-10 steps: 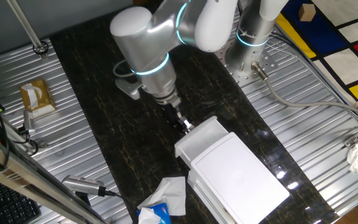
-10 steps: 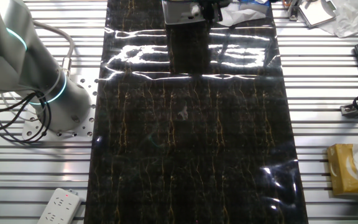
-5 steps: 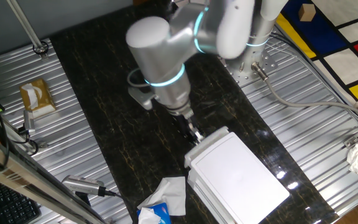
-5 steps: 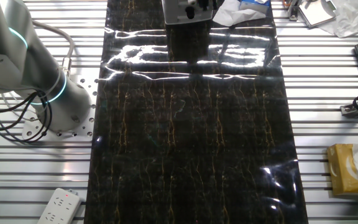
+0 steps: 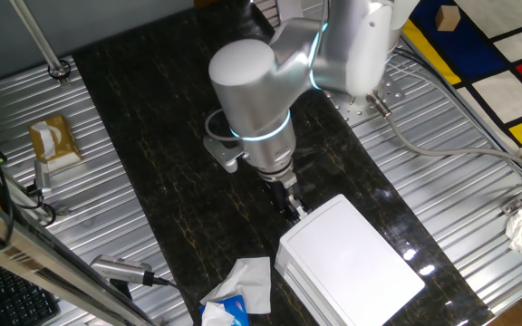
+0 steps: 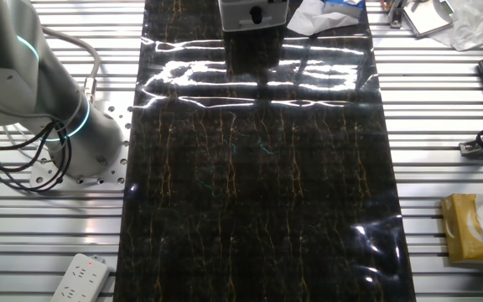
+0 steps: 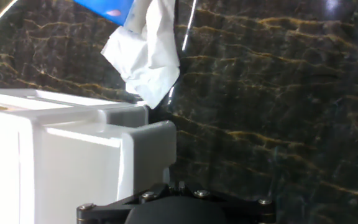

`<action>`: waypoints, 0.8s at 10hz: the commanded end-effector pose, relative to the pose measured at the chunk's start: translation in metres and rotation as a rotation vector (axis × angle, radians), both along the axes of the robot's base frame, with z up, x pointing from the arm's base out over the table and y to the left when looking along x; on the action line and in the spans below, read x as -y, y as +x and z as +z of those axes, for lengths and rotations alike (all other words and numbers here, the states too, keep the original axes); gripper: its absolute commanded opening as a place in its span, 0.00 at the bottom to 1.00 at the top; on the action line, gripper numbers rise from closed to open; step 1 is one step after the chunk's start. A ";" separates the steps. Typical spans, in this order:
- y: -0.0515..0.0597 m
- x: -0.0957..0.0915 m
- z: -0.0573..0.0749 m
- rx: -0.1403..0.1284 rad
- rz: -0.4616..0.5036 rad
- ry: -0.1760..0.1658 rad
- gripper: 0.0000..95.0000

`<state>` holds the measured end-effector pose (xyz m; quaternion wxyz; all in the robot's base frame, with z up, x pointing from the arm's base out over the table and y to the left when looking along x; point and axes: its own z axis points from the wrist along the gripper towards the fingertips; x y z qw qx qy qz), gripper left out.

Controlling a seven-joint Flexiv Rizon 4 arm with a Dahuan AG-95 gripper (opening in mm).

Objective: Use the gripper to push and close the drawer

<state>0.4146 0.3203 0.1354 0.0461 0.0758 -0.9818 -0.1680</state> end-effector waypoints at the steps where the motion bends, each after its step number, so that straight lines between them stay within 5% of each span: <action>1: 0.000 0.000 0.000 0.009 0.009 -0.006 0.00; 8: 0.004 0.015 -0.003 0.028 0.024 -0.017 0.00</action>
